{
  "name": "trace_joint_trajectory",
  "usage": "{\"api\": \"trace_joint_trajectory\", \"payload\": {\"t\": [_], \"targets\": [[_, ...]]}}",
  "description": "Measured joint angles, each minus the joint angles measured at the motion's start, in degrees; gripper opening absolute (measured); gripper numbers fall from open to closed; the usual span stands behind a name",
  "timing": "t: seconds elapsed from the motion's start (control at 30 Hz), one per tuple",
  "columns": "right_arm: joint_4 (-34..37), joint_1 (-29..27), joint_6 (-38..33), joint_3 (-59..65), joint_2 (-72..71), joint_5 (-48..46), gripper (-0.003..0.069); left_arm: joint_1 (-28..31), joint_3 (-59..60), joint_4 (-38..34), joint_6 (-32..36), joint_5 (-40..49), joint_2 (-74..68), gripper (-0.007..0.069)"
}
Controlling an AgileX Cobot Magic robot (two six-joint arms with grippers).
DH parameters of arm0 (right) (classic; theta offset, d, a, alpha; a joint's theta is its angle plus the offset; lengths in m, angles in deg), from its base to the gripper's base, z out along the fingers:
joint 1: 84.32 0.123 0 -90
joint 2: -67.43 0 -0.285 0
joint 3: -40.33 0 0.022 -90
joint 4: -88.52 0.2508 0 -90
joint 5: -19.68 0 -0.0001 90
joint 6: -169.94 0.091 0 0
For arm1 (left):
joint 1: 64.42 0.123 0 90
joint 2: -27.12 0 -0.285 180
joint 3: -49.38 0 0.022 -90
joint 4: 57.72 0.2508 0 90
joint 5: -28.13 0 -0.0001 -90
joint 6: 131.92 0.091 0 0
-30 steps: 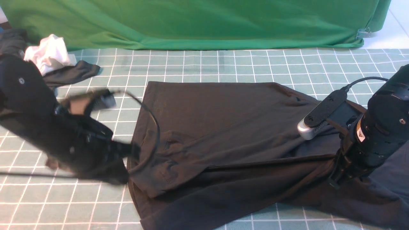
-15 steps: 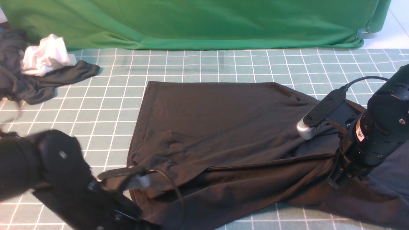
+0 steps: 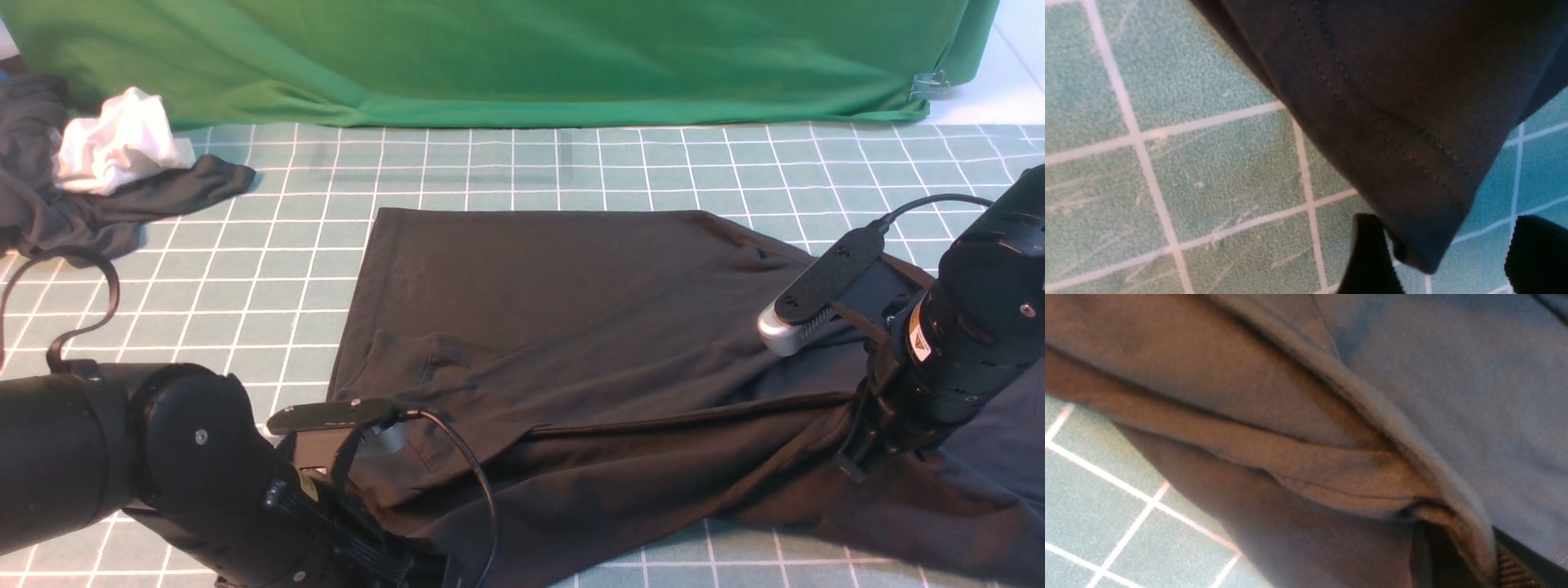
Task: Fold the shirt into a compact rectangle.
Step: 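Grasp the near edge of the shirt at its hem and shoulder corners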
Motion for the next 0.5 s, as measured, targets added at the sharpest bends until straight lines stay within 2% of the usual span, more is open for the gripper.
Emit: {"api": "trace_joint_trajectory", "payload": {"t": [0.5], "targets": [[-0.1,0.0,0.0,0.0,0.0,0.8,0.0043,0.0,0.0,-2.4,-7.3,-2.1,-0.7,0.0379]]}}
